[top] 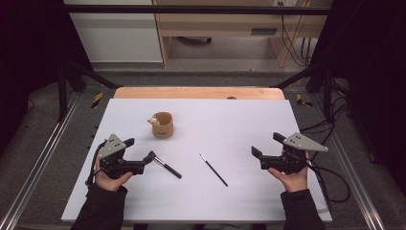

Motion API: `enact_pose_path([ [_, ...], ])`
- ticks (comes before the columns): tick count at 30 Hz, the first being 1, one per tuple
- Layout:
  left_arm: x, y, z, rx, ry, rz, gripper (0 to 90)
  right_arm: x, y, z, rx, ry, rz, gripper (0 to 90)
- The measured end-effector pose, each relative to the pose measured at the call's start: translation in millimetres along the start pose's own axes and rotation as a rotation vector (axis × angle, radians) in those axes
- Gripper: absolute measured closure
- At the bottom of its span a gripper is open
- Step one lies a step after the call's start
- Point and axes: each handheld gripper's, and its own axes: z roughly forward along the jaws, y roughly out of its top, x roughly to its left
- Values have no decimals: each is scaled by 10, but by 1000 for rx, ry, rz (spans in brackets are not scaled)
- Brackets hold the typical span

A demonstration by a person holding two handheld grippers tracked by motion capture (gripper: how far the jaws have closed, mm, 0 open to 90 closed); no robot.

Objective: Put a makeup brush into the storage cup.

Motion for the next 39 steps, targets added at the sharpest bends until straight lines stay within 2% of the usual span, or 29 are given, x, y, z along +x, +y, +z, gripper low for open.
enact_pose_path([
  [7, -36, -14, 100, 54, -18, 32, 89, 9, -7, 14, 8, 2, 3, 57],
  [10, -59, -37, 180, 95, -30, 50, 89, 5, -8, 15, 7, 3, -2, 57],
  [15, -82, -58, 248, 121, -42, 57, 93, 4, -13, 21, 11, 6, -10, 58],
  [27, -155, -100, 476, 206, -81, 106, 103, 15, -21, 42, 19, 8, -10, 57],
  [39, -270, -193, 763, 340, -124, 171, 108, 25, -32, 63, 26, 9, -14, 55],
])
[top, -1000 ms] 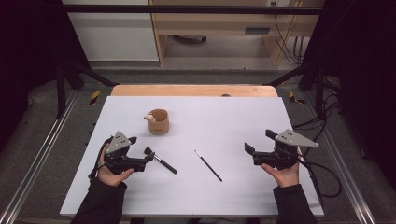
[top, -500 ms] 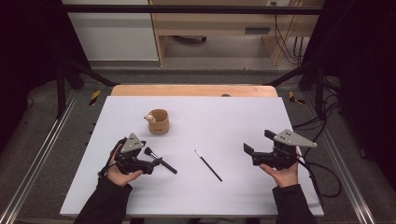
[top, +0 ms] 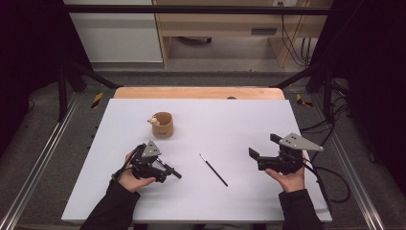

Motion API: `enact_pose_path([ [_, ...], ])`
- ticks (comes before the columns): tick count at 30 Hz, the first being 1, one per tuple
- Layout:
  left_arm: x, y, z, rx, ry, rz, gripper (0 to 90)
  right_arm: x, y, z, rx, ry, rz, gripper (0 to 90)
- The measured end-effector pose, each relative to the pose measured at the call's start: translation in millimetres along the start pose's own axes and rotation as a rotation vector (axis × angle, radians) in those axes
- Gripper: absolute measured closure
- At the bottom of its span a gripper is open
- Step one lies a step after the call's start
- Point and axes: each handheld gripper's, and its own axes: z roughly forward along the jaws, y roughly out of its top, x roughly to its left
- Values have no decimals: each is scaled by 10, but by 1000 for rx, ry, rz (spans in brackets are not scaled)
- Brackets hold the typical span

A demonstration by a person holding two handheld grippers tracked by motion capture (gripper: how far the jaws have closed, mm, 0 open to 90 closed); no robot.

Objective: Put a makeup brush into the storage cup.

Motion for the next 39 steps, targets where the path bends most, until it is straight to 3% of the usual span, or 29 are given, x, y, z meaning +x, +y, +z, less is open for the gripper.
enact_pose_path([
  [14, -43, -17, 186, 92, -32, 51, 135, -3, 2, -6, -2, 0, 4, 55],
  [23, -49, -33, 211, 113, -53, 66, 193, -5, 4, -12, 0, 1, 2, 55],
  [39, -76, -50, 182, 158, -84, 59, 303, -10, 12, -33, -6, -4, 8, 55],
])
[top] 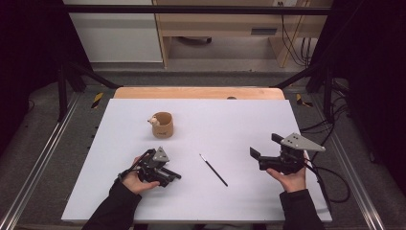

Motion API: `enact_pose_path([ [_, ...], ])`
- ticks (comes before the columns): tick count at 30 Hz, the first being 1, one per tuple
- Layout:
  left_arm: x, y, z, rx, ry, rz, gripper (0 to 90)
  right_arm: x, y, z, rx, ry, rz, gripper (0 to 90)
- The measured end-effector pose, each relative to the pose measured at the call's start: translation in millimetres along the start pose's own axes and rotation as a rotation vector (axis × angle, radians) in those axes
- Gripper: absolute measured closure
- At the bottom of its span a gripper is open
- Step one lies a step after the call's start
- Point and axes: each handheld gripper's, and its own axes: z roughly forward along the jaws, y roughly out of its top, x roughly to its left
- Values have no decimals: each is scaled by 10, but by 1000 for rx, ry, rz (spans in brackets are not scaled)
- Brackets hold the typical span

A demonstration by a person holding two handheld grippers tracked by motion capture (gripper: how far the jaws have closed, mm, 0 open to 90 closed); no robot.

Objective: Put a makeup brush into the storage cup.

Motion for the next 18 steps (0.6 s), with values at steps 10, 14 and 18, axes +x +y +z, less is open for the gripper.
enact_pose_path([
  [10, -28, -12, -33, 18, -2, -11, 386, -1, 0, -4, 2, -2, -1, 56],
  [14, -38, -14, -53, 32, -7, -10, 411, -3, 1, -7, 2, -2, -1, 55],
  [18, -46, -17, -66, 40, -11, -7, 444, -6, 2, -9, 1, -2, -2, 56],
])
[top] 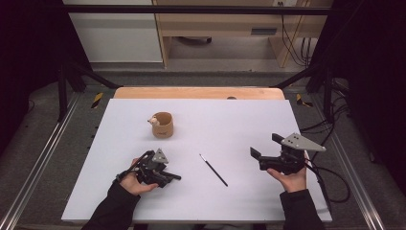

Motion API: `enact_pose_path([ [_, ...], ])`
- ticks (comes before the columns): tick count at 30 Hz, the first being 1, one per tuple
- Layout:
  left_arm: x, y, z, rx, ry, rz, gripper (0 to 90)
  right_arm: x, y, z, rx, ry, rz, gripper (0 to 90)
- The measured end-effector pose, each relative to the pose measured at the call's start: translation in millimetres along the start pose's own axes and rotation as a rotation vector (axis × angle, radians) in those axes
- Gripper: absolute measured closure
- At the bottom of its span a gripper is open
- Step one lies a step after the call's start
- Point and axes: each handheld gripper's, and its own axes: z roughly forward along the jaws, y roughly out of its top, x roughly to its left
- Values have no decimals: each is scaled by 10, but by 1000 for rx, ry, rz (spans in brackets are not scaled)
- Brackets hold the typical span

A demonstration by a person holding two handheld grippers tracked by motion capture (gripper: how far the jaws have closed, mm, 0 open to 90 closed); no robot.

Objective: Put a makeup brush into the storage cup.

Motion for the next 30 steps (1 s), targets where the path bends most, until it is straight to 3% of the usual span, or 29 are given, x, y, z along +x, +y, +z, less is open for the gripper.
enact_pose_path([
  [24, -30, -8, -82, 67, -32, 50, 694, -3, 1, -2, 0, 1, -2, 56],
  [30, -34, -7, -87, 71, -34, 55, 720, -5, 1, -2, 1, 0, -2, 56],
])
